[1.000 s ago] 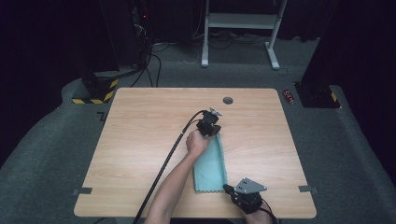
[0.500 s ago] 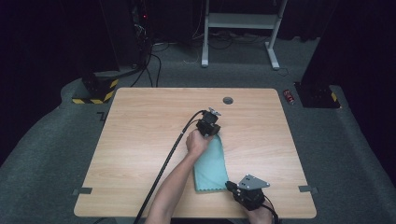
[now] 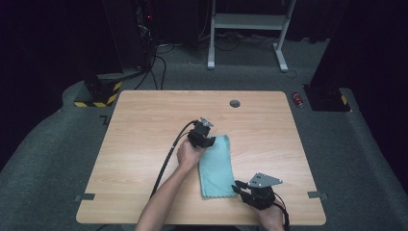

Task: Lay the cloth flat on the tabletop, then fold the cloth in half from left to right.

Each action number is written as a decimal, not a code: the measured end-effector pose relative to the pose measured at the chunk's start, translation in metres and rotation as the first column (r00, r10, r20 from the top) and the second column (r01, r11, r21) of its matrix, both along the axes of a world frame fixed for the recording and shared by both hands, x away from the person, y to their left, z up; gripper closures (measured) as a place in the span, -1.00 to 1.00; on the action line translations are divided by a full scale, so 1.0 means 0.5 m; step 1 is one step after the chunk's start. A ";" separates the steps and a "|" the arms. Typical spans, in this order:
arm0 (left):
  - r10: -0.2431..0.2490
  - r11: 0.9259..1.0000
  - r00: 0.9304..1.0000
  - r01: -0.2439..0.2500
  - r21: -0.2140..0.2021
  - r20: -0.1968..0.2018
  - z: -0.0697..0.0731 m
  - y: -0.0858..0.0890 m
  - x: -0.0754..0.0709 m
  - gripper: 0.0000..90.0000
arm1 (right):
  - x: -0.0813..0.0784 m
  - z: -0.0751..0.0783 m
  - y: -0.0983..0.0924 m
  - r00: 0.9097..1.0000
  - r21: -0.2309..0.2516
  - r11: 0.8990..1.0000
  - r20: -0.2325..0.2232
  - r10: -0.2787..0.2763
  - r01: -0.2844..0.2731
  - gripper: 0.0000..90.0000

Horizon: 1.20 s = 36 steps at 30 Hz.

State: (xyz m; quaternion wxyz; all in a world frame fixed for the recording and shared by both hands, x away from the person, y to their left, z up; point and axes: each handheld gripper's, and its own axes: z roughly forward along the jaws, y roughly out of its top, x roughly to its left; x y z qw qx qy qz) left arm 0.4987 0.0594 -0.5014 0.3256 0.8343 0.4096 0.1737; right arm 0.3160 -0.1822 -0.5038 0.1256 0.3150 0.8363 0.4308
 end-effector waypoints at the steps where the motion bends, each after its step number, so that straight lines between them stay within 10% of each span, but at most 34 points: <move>1: 0.007 1.000 1.000 -0.007 0.007 0.001 -0.003 0.005 -0.003 0.26 | 0.004 0.000 0.000 1.000 0.000 1.000 0.001 -0.006 0.006 0.62; 17: 0.103 0.991 0.995 -0.103 0.084 0.006 -0.012 0.062 -0.013 0.29 | 0.046 -0.001 0.009 0.999 -0.022 1.000 -0.034 -0.017 0.016 0.49; 36: 0.065 0.998 0.998 -0.066 0.009 0.026 -0.002 0.069 -0.068 0.14 | 0.065 -0.017 0.012 0.999 -0.053 0.998 -0.024 -0.031 0.030 0.32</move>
